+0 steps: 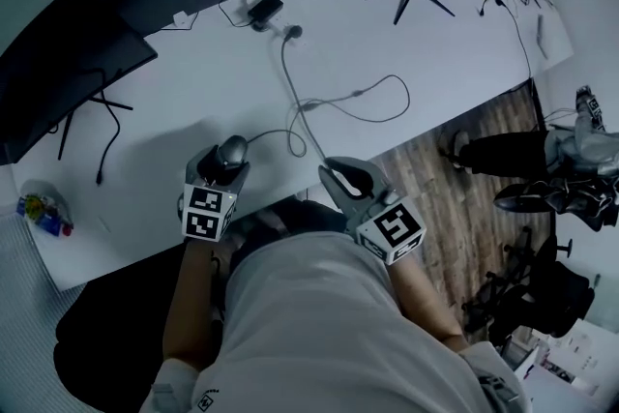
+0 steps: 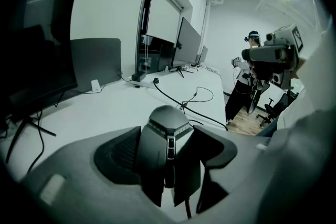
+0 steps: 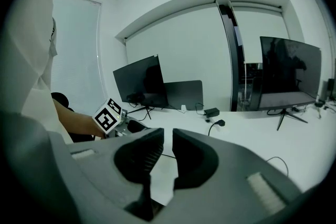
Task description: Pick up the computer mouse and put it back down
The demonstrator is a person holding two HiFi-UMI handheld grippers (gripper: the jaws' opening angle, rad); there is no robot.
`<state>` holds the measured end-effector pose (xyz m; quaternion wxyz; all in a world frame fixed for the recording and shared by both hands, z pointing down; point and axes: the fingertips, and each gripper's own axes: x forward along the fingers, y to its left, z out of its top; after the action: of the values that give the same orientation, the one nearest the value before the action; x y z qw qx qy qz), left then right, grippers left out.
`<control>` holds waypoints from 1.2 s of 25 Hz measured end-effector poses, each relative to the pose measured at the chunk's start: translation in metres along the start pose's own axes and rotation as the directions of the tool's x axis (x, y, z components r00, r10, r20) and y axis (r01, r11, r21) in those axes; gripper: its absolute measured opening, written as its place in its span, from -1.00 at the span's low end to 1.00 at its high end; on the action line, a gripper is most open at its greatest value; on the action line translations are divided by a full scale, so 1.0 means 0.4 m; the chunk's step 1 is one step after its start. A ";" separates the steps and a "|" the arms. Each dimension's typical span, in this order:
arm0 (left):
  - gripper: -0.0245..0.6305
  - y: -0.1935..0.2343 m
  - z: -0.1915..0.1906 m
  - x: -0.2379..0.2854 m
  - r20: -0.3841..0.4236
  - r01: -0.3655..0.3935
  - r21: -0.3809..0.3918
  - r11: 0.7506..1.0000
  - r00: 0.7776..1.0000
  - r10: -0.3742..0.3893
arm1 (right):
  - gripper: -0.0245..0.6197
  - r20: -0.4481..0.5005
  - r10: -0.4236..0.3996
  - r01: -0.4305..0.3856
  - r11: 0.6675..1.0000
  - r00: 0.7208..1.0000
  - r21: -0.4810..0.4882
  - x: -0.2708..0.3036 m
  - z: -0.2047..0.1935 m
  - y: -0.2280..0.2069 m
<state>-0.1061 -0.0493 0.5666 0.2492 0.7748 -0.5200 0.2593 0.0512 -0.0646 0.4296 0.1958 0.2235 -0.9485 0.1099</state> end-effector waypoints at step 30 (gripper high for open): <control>0.05 0.053 0.039 -0.455 0.155 -0.221 -0.061 0.973 0.961 0.228 | -0.76 0.013 0.261 -0.259 0.961 0.965 -0.096 0.162 0.068 0.220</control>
<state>-0.1829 0.0565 0.4371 0.1918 0.7236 -0.6285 0.2111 -0.0521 -0.0204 0.4219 0.1780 0.0892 -0.9761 0.0875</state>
